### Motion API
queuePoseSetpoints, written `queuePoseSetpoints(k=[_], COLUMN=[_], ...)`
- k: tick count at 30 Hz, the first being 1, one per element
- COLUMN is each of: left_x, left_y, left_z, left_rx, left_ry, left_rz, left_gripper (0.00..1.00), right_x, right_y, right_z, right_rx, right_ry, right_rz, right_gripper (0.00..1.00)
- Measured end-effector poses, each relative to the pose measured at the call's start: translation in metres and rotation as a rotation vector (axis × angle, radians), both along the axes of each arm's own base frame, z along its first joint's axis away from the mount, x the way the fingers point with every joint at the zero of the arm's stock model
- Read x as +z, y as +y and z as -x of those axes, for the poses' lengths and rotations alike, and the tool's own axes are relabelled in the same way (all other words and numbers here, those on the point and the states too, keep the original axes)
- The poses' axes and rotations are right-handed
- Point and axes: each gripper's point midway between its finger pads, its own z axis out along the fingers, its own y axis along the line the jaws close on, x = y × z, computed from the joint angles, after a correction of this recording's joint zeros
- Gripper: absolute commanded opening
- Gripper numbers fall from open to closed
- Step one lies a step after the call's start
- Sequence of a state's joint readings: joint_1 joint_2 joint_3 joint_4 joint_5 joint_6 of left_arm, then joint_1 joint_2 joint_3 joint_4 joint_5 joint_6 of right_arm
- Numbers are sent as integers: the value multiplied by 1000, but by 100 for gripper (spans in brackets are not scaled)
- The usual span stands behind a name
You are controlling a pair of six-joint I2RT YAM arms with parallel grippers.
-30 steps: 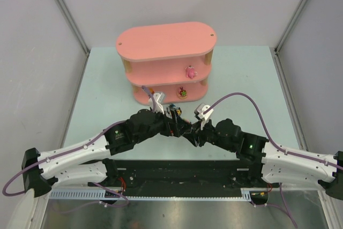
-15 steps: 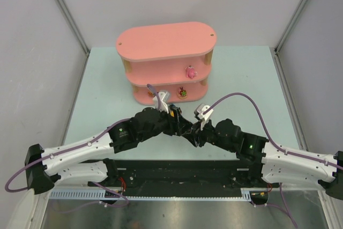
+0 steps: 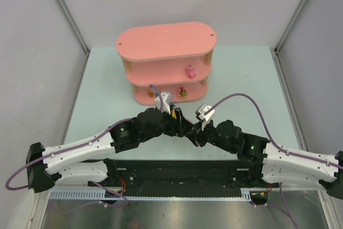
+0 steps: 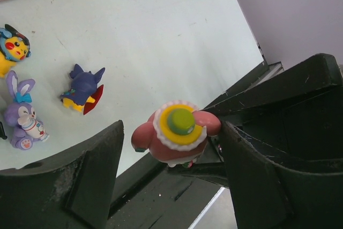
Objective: Place and organize the plastic toys onto the shelf
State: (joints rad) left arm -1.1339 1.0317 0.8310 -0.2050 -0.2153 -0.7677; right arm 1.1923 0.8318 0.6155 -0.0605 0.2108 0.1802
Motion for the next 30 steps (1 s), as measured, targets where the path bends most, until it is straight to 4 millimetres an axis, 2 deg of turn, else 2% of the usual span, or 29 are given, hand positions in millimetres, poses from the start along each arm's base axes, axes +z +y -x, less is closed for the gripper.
queuePoseSetpoints(k=[7, 23, 25, 30], left_x=[2, 0, -1, 2], left_y=[-2, -4, -4, -8], left_z=[1, -1, -2, -1], left_rx=[-4, -1, 0, -11], left_ry=[-1, 1, 2, 0], left_rz=[1, -7, -9, 8], left_gripper=[73, 80, 79, 64], right_x=[0, 0, 0, 0], right_y=[-1, -5, -5, -5], right_z=[-1, -3, -4, -4], right_rx=[-14, -36, -37, -39], right_ry=[-8, -22, -24, -28], right_rz=[4, 15, 18, 19], right_gripper=[0, 0, 0, 0])
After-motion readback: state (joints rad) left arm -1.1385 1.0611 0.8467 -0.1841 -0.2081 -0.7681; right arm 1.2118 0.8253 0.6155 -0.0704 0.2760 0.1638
